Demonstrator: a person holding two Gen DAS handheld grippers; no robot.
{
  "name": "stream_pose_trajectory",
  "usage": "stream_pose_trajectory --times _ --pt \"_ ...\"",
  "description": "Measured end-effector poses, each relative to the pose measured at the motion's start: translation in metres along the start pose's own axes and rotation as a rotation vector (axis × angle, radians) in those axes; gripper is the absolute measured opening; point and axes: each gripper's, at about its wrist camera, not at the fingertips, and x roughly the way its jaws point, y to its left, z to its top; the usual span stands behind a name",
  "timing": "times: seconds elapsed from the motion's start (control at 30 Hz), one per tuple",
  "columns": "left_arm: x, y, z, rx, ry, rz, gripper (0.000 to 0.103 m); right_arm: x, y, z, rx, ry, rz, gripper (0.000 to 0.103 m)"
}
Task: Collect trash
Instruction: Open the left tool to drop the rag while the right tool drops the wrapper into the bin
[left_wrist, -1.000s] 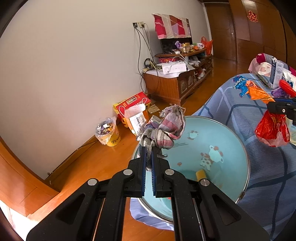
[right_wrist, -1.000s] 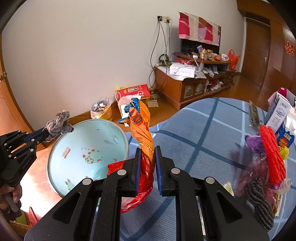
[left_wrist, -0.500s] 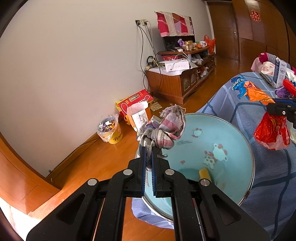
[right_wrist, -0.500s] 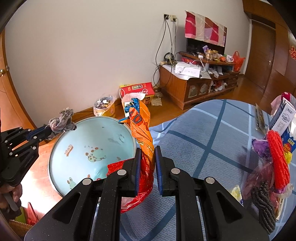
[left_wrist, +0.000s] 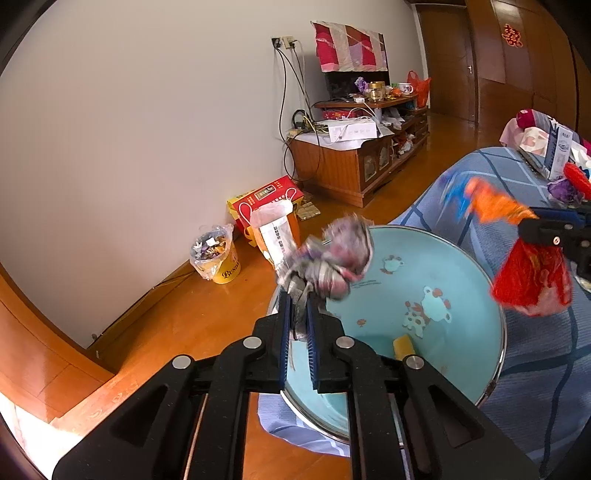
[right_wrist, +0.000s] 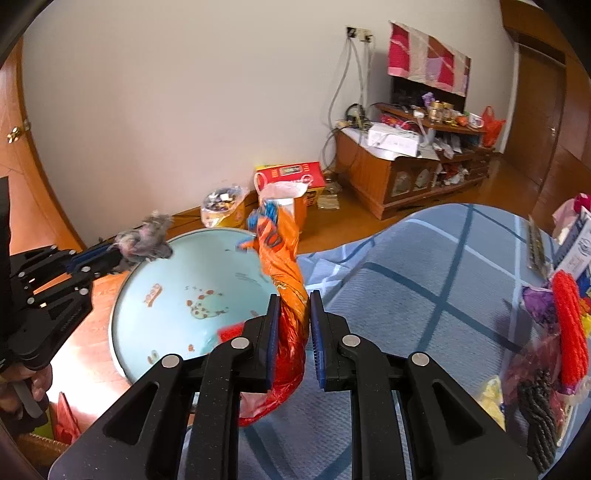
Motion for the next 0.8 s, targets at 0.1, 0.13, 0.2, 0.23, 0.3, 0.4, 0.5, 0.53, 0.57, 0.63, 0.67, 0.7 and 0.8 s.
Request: stream_pose_trajectory --times 0.1,0.13,0.2,0.23,0.3,0.4,0.5,0.53,0.57,0.63,0.67,0.7,0.8 --pt "-0.002 -0.002 0.000 0.001 -0.007 -0.007 0.031 0.001 0.006 -0.001 -0.014 -0.003 0.019 0.033" --pt "-0.003 -0.003 0.000 0.003 -0.012 -0.011 0.033 0.001 0.007 -0.002 -0.019 -0.004 0.020 0.035" --pt "-0.004 -0.004 0.000 0.002 -0.014 -0.015 0.038 0.001 0.007 -0.002 -0.015 -0.007 0.024 0.039" --pt "-0.004 -0.005 0.000 0.002 -0.014 -0.017 0.040 0.001 0.007 -0.002 -0.012 -0.008 0.025 0.040" --pt "-0.004 -0.005 -0.001 0.000 -0.014 -0.017 0.046 0.000 0.006 -0.003 -0.009 -0.012 0.024 0.042" --pt "-0.002 -0.005 -0.001 -0.003 -0.010 -0.016 0.050 -0.002 0.004 -0.004 -0.002 -0.016 0.020 0.044" --pt "-0.002 -0.007 -0.002 0.000 -0.007 -0.015 0.052 -0.006 -0.002 -0.007 0.010 -0.026 0.012 0.046" --pt "-0.001 -0.008 -0.002 0.000 -0.006 -0.016 0.054 -0.008 -0.004 -0.008 0.015 -0.031 0.006 0.047" --pt "-0.001 -0.010 -0.003 0.000 -0.007 -0.016 0.058 -0.010 -0.006 -0.008 0.020 -0.033 0.001 0.047" --pt "-0.001 -0.013 -0.004 0.008 -0.005 -0.018 0.060 -0.017 -0.013 -0.011 0.035 -0.043 -0.010 0.048" --pt "0.000 -0.016 -0.005 0.014 -0.001 -0.023 0.060 -0.021 -0.016 -0.012 0.038 -0.049 -0.016 0.051" --pt "0.000 -0.019 -0.007 0.021 0.003 -0.030 0.061 -0.025 -0.020 -0.015 0.042 -0.056 -0.026 0.052" --pt "0.001 -0.027 -0.010 0.043 0.007 -0.044 0.062 -0.041 -0.035 -0.026 0.056 -0.071 -0.068 0.053"
